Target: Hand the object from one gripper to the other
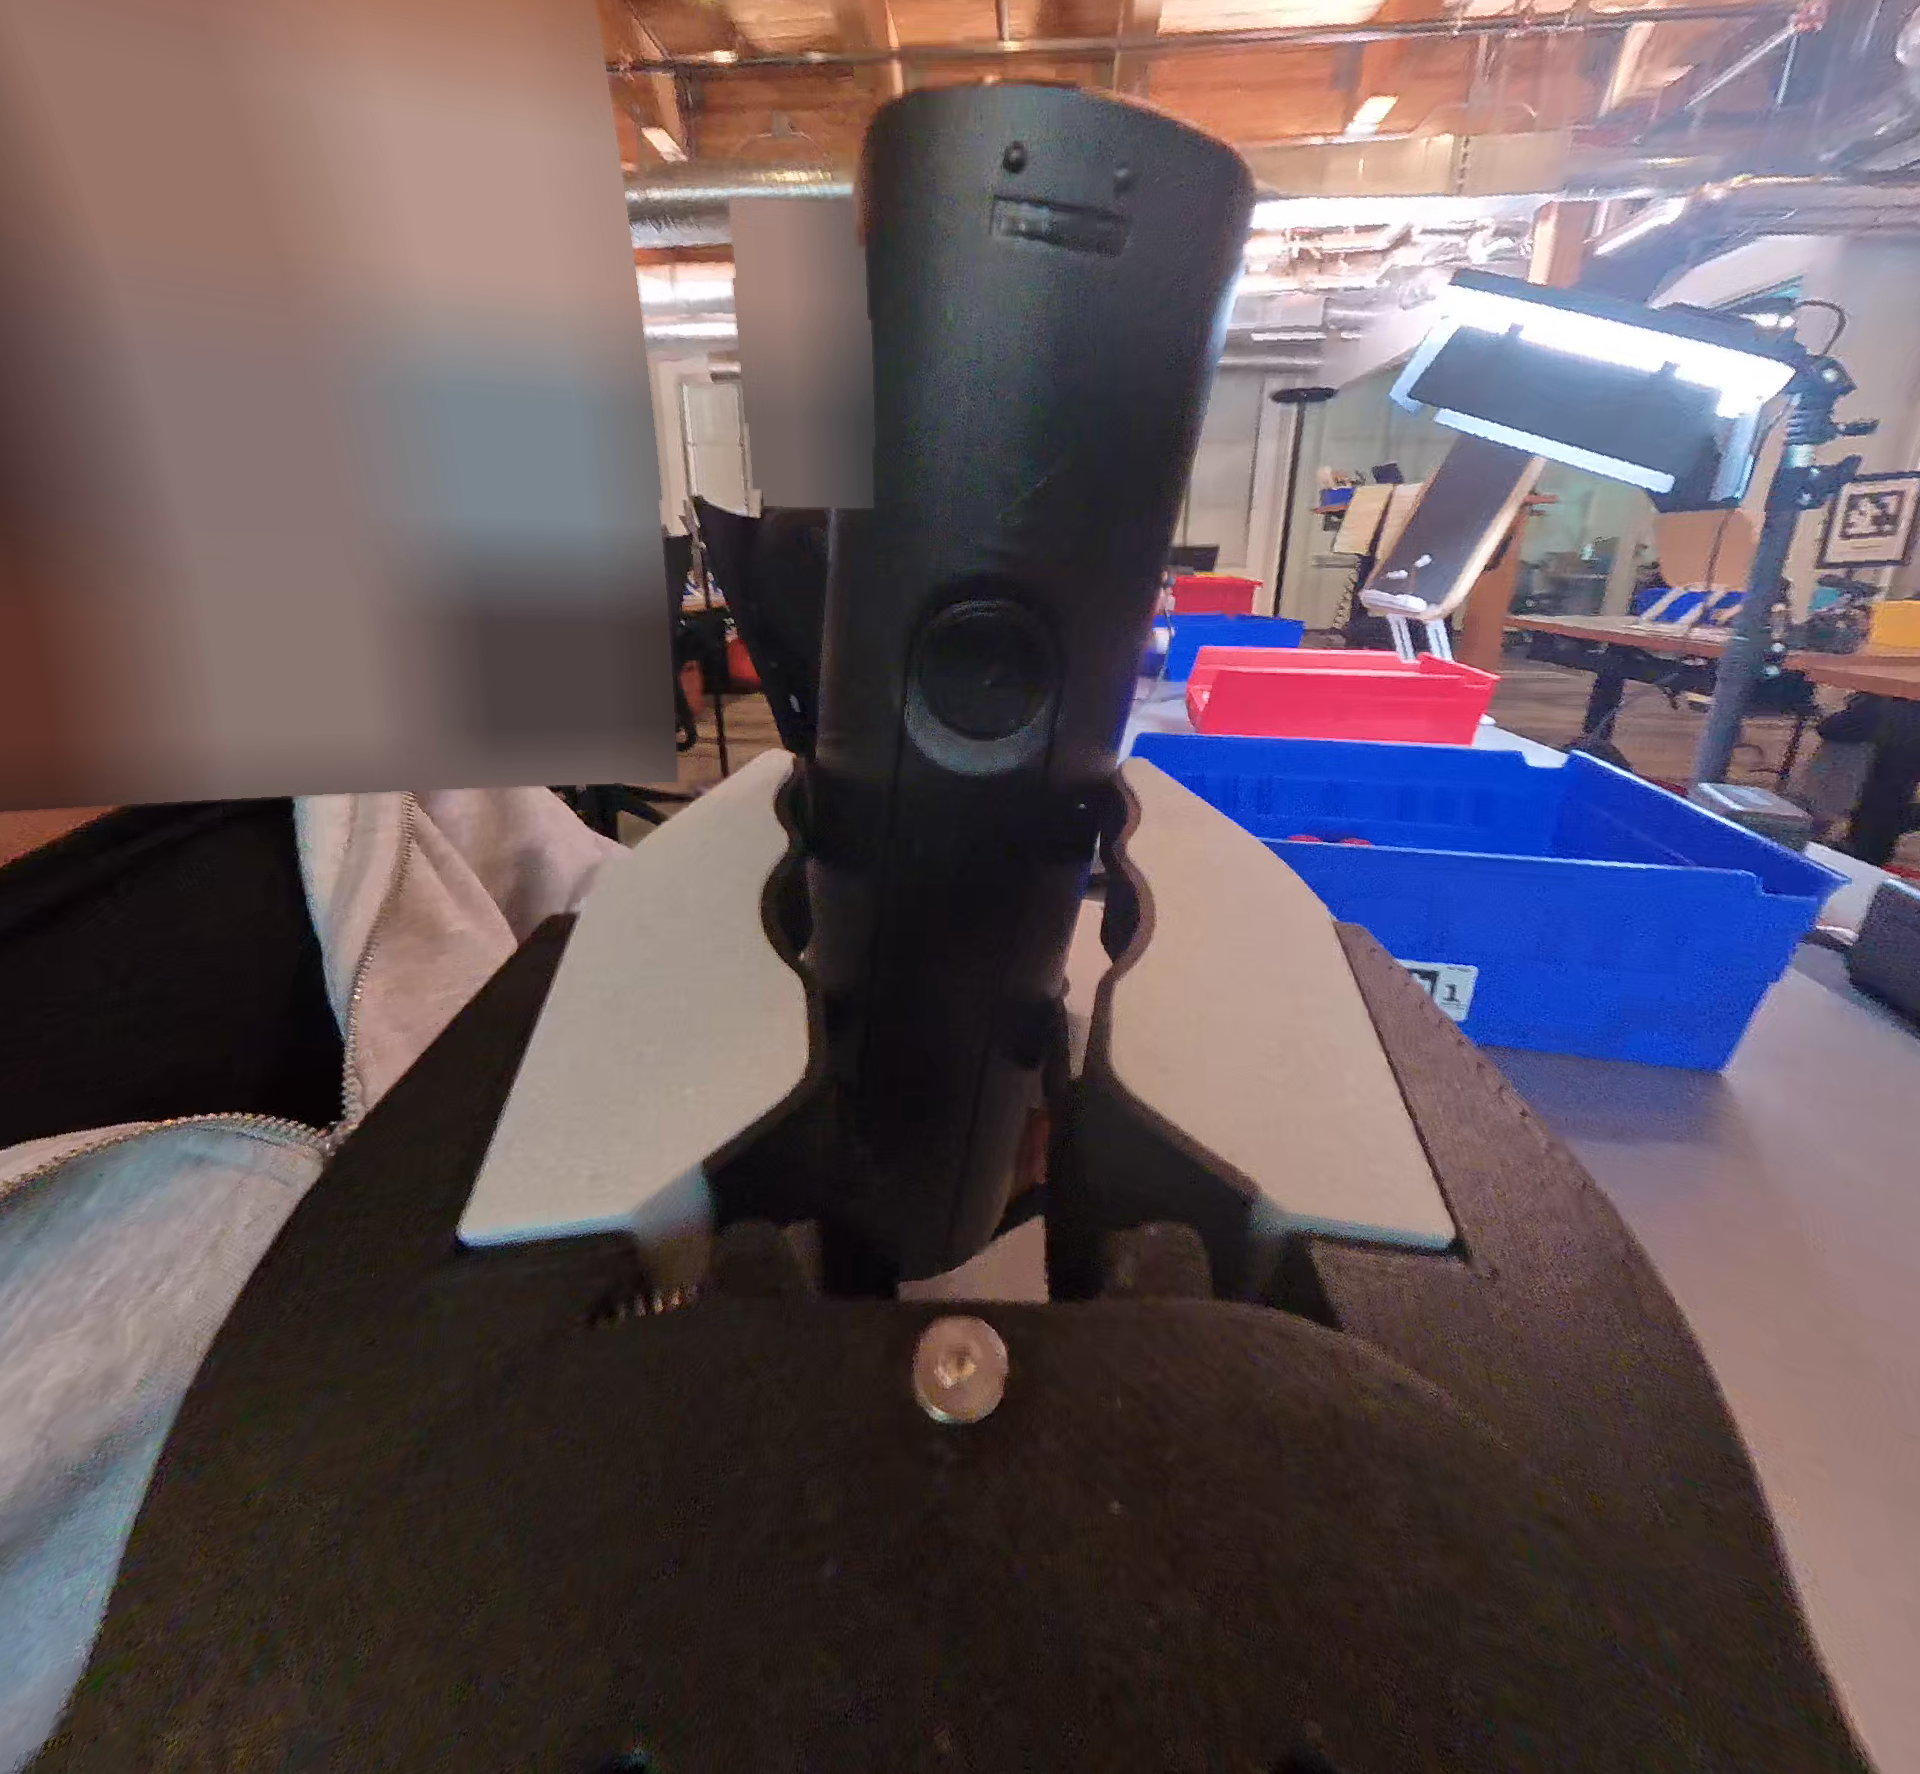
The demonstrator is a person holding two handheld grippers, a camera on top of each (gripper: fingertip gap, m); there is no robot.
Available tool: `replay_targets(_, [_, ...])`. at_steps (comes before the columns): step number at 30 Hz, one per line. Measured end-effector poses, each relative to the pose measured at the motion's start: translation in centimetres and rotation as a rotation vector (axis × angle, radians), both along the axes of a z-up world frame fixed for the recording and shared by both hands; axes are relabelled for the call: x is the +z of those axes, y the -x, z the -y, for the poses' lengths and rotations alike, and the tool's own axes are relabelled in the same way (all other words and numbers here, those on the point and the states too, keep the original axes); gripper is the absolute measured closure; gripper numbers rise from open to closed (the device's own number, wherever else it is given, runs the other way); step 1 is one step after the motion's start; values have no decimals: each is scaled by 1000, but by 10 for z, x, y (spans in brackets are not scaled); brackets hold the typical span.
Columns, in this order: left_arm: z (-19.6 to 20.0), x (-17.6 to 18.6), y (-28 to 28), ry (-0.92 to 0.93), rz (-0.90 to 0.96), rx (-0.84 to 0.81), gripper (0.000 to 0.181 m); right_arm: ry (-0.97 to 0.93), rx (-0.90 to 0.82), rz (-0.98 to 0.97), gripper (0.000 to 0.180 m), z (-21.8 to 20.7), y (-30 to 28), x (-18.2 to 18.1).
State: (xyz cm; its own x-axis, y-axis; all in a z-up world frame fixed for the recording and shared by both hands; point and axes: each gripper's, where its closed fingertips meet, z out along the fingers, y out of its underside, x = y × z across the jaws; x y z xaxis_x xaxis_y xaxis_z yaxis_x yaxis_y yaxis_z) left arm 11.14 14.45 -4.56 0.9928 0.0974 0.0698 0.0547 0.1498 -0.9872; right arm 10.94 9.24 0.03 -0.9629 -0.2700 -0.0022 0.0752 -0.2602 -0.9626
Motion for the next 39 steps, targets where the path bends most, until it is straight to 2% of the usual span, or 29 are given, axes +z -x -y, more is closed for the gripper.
replay_targets(2, [1, -1, 6, 15, -1, 45, 129, -37, -38, -18, 126, 1, 3, -3])
replay_targets(3, [3, -2, 15, 24, -12, 118, 128, -50, -92, -34, 126, 3, 8, -4])
replay_targets(5, [11, -6, 37, 83, -97, 329, 117, -65, -266, -69, 127, 7, 26, -7])
replay_targets(8, [27, -6, 58, 208, -319, 640, 114, -82, -475, -88, 127, 6, 48, -10])
replay_targets(10, [32, -6, 63, 294, -471, 778, 122, -98, -540, -90, 127, 7, 54, -13])
replay_targets(11, [31, -9, 63, 338, -525, 805, 134, -103, -557, -89, 126, 8, 55, -13])
replay_targets(12, [28, -12, 62, 368, -551, 803, 148, -107, -568, -85, 126, 9, 56, -14])
replay_targets(15, [28, -12, 62, 327, -478, 772, 150, -118, -591, -78, 126, 11, 58, -17])
replay_targets(17, [26, -5, 54, 204, -364, 650, 153, -71, -556, -69, 125, 9, 55, -9])
replay_targets(20, [17, 9, 27, -4, -175, 320, 157, 70, -357, 8, 109, 0, 41, 9])
replay_targets(23, [16, 14, 18, -111, -12, 150, 158, 87, -120, 154, 105, -8, 29, 15])
replay_targets(26, [13, 15, 9, -141, 63, 29, 157, 49, -21, 195, 123, -8, 21, 12])
replay_targets(28, [10, 12, 7, -122, 83, 1, 157, 37, -12, 135, 153, -7, 14, 10])
replay_targets(29, [11, 12, 7, -128, 94, -4, 157, 41, -28, 98, 154, -7, 11, 10])
replay_targets(32, [17, 12, 24, -119, 79, 123, 152, 48, -176, 27, 154, -7, 21, 11])
replay_targets(33, [19, 9, 33, -85, 47, 213, 142, 50, -260, 9, 155, -7, 28, 10])
replay_targets(36, [31, -3, 61, 82, -121, 541, 117, 47, -550, -55, 155, -8, 54, 5])
replay_targets(39, [35, -8, 69, 228, -312, 736, 113, 61, -670, -63, 154, -7, 61, 2])
